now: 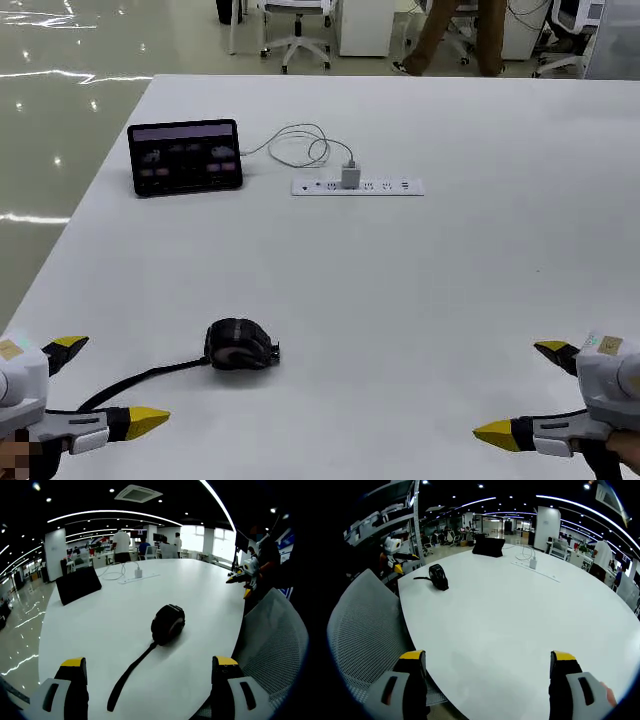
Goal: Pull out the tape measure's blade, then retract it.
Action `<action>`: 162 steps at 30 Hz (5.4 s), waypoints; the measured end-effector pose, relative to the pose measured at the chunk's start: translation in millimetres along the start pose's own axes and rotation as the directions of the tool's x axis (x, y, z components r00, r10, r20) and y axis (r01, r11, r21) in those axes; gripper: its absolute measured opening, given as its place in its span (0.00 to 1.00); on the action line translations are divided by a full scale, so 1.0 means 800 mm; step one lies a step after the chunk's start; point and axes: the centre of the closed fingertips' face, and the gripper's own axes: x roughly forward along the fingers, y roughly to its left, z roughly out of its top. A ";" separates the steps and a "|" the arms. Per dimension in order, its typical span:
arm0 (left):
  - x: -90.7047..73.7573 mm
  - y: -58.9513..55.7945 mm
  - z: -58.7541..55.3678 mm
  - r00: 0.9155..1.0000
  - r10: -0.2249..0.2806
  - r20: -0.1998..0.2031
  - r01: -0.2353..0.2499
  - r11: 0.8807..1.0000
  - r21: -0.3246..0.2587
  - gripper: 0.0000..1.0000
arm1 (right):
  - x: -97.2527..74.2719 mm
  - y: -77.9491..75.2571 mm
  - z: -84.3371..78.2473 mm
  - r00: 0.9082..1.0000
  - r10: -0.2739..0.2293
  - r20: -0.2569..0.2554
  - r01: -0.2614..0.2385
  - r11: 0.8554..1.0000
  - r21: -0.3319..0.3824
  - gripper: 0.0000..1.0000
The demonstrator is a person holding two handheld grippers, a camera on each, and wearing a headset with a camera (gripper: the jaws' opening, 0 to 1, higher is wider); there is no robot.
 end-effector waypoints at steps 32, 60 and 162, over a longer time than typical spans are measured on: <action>0.089 -0.032 0.026 0.918 -0.241 -0.316 0.345 0.878 0.332 0.98 | 0.081 0.048 0.093 0.971 0.240 0.015 -0.230 0.945 -0.231 1.00; 0.146 -0.057 0.036 0.827 -0.279 -0.488 0.502 0.757 0.418 0.81 | 0.164 0.116 0.141 0.918 0.387 -0.088 -0.392 0.852 -0.346 0.95; 0.175 -0.069 0.025 0.794 -0.274 -0.543 0.551 0.703 0.450 0.31 | 0.311 0.200 0.144 0.845 0.464 -0.265 -0.533 0.702 -0.472 0.10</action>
